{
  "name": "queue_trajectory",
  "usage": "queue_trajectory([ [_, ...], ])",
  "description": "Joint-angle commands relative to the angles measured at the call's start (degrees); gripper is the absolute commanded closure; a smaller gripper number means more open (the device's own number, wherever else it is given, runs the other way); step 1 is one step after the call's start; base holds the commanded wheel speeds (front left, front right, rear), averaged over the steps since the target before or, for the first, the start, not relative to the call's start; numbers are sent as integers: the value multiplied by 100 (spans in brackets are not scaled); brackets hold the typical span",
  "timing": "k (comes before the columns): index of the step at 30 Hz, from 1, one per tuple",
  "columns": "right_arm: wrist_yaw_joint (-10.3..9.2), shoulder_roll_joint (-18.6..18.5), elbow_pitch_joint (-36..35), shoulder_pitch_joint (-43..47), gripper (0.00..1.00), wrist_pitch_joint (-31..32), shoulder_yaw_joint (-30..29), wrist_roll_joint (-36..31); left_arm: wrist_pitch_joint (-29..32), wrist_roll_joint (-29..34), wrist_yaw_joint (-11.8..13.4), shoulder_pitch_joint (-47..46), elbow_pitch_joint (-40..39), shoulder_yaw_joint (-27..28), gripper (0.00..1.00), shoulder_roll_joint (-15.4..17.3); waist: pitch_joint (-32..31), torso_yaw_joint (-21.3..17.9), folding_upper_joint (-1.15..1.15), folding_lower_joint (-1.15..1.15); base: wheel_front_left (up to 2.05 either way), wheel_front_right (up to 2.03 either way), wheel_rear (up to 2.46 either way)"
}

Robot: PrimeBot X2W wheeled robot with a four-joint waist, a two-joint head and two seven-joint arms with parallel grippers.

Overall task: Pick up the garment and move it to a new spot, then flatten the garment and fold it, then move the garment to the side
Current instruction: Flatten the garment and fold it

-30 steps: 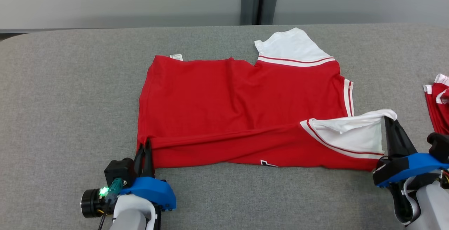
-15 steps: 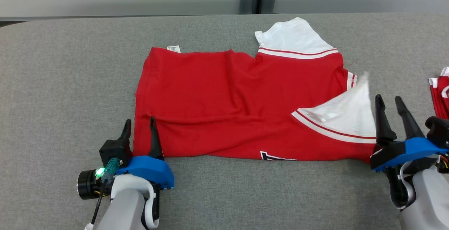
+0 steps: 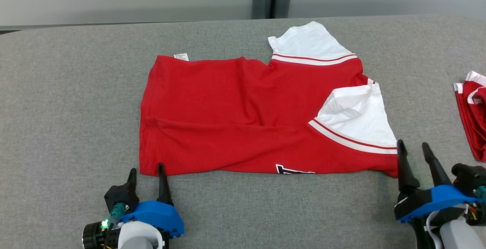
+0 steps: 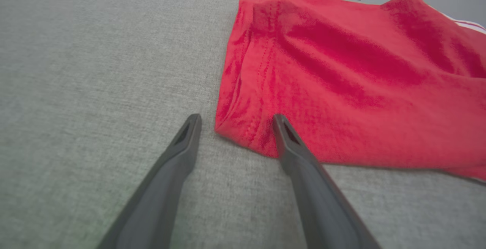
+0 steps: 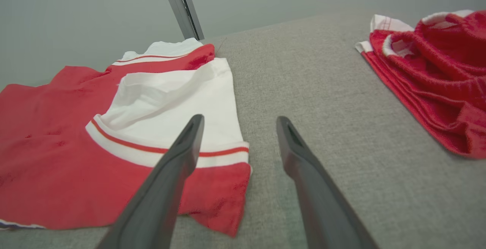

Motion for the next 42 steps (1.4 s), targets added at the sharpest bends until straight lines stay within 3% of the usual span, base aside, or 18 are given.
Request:
queue_trajectory([
  [1,-1,18,17,58,0,-20,28,24,-20,-33,9,-66,27,4,0,1,3,-10,-1,1,0,0,0],
  [4,-1,68,250,136,0,-19,290,150,-3,-80,-123,-151,244,-66,0,0,40,-40,-1,1,0,0,0],
  [5,0,61,315,129,0,-20,376,168,1,-115,-168,-165,330,-94,31,0,52,-47,-1,1,0,0,0],
  [6,-1,53,409,110,0,-20,421,203,10,-134,-193,-201,384,-111,76,-7,63,-48,-1,1,0,0,0],
  [7,-1,48,482,69,0,-20,440,217,14,-149,-218,-225,409,-132,100,-10,75,-49,-1,1,0,0,0],
  [11,-1,51,801,-50,0,-3,627,294,16,-216,-258,-263,491,-245,100,-7,119,-30,-1,1,0,0,0],
  [12,0,49,893,-80,7,1,717,310,16,-245,-266,-277,502,-262,100,-5,131,-18,-1,1,0,0,0],
  [14,0,22,1039,-146,100,15,847,378,16,-260,-264,-295,486,-282,100,-4,138,4,-1,1,0,0,0],
  [22,0,-228,893,-46,100,-13,753,586,-13,-105,-228,24,-49,-10,100,8,-234,118,-1,1,0,0,0],
  [30,-3,-331,703,717,100,-20,637,899,-14,-76,-319,845,-292,85,100,14,-934,240,-1,1,0,0,0],
  [36,-6,-357,654,1173,100,-22,681,1086,-14,-157,-291,1312,-214,20,100,23,-1080,284,-1,1,0,0,0],
  [37,-6,-364,678,1167,100,-23,680,1118,-14,-173,-268,1325,-245,29,80,25,-1063,287,-1,1,0,0,0],
  [38,-6,-380,671,1127,79,-23,670,1137,-14,-178,-232,1325,-292,51,0,26,-1021,288,-1,1,0,0,0],
  [39,-5,-386,649,1064,8,-23,654,1141,-13,-143,-214,1289,-361,63,0,26,-987,296,-1,1,0,0,0],
  [40,-3,-376,592,986,0,-23,637,1149,-14,-123,-189,1228,-456,77,0,12,-939,302,-1,1,0,0,0],
  [42,0,-379,494,850,0,-22,634,1072,-14,-43,-139,1068,-643,143,0,-1,-835,308,-1,1,0,0,0],
])
